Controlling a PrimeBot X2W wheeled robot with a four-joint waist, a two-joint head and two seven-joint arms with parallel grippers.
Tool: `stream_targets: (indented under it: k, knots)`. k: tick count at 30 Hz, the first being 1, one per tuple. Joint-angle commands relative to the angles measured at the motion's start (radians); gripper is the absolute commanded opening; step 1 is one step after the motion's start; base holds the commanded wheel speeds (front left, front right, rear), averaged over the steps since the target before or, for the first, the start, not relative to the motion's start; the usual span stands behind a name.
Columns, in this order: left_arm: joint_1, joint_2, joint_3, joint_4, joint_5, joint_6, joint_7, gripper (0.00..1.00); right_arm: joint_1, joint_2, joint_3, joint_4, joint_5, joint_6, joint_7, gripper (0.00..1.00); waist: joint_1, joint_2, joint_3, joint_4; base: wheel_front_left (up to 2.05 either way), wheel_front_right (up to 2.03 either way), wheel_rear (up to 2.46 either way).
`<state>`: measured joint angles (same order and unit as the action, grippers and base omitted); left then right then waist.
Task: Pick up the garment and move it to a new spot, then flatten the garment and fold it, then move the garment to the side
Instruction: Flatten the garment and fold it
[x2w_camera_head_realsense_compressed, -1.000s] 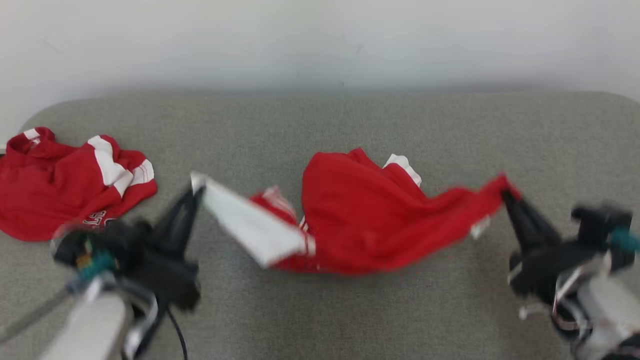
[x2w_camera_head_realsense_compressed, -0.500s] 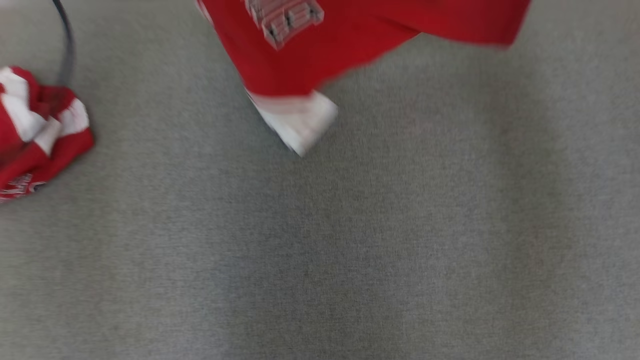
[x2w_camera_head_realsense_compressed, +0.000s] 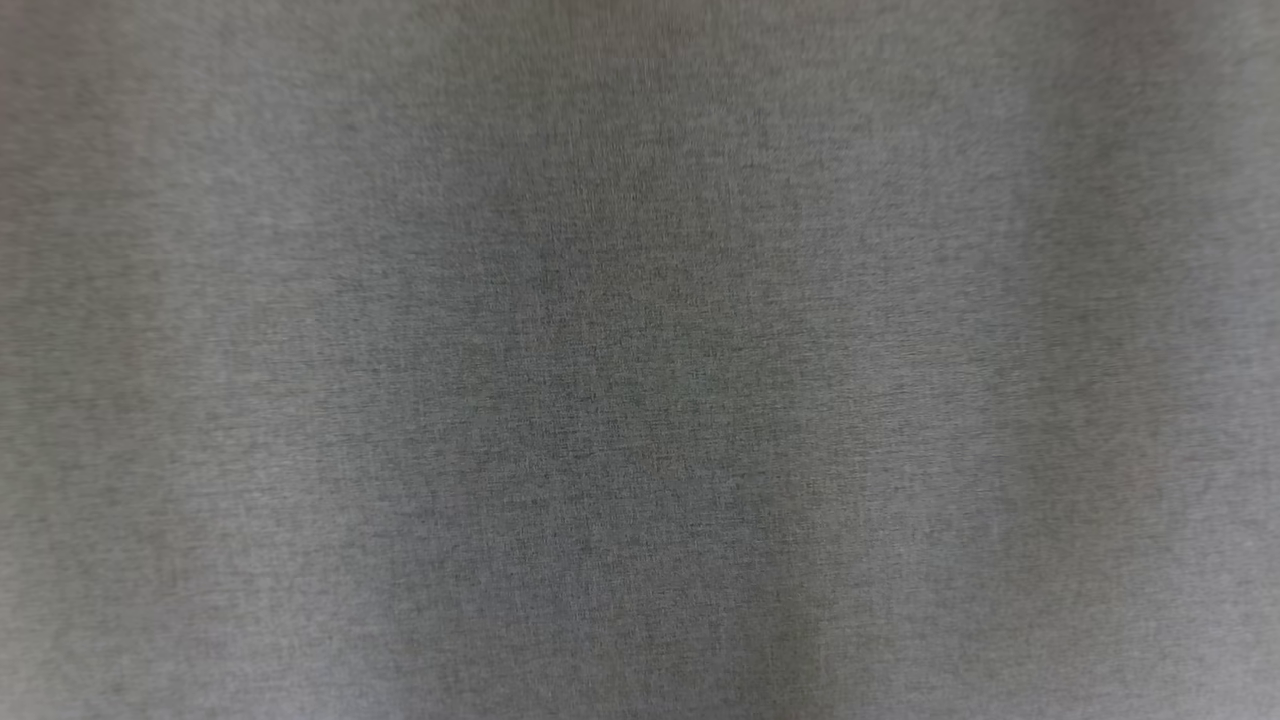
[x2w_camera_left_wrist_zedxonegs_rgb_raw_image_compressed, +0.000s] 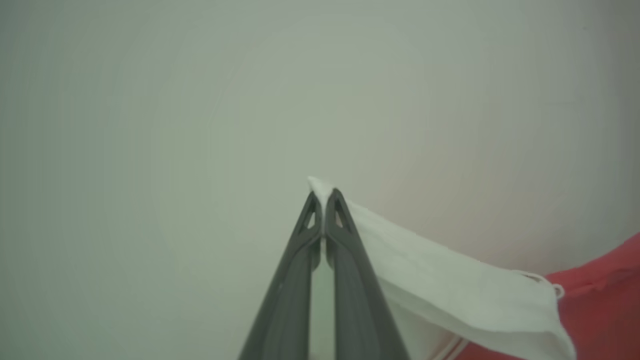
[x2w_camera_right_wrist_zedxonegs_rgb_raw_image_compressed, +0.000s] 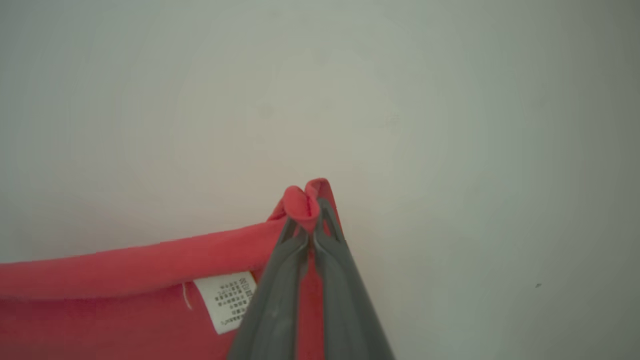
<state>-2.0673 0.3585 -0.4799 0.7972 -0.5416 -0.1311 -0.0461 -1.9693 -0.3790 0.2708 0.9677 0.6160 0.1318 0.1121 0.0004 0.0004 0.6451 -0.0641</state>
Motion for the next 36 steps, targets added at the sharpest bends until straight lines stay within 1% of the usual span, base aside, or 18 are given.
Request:
stream_targets:
  k: [1, 4, 6, 13, 23, 31, 36]
  knots:
    - [-0.026, -0.006, 0.004, 0.016, 0.0, 0.003, -0.016, 0.0, -0.037, 0.003, 0.001, 0.013, -0.013, -0.002, -0.007, 0.0, -0.0004, -0.0004, 0.043, -0.007, 0.0, 0.0, 0.0]
    - [-0.079, -0.027, -0.01, 0.068, 0.009, 0.002, -0.051, 0.0, -0.088, 0.01, 0.009, 0.068, -0.05, -0.002, -0.036, 0.0, -0.0004, -0.0004, 0.052, -0.002, 0.0, 0.0, 0.0]
    - [-0.108, -0.037, -0.013, 0.107, 0.009, 0.002, -0.064, 0.0, -0.114, 0.022, -0.005, 0.1, -0.049, -0.002, -0.053, 0.0, -0.0004, -0.0004, 0.054, -0.001, 0.0, 0.0, 0.0]
    - [-0.184, -0.076, -0.06, 0.197, 0.019, 0.002, -0.08, 0.0, -0.165, 0.048, 0.005, 0.169, -0.091, -0.002, -0.081, 0.0, -0.0004, -0.0004, 0.066, 0.002, 0.0, 0.0, 0.0]
    - [-0.244, -0.1, -0.116, 0.278, 0.006, 0.001, -0.105, 0.0, -0.195, 0.067, 0.021, 0.228, -0.149, -0.002, -0.114, 0.0, -0.0004, -0.0004, 0.077, -0.01, 0.0, 0.0, 0.0]
    - [-0.28, -0.094, -0.155, 0.336, -0.016, 0.001, -0.128, 0.0, -0.188, 0.072, 0.002, 0.267, -0.168, -0.002, -0.14, 0.0, -0.0004, -0.0004, 0.074, -0.02, 0.0, 0.0, 0.0]
    - [-0.292, -0.111, -0.174, 0.354, -0.027, 0.001, -0.135, 0.0, -0.194, 0.077, -0.005, 0.279, -0.178, -0.002, -0.148, 0.0, -0.0004, -0.0004, 0.072, -0.019, 0.0, 0.0, 0.0]
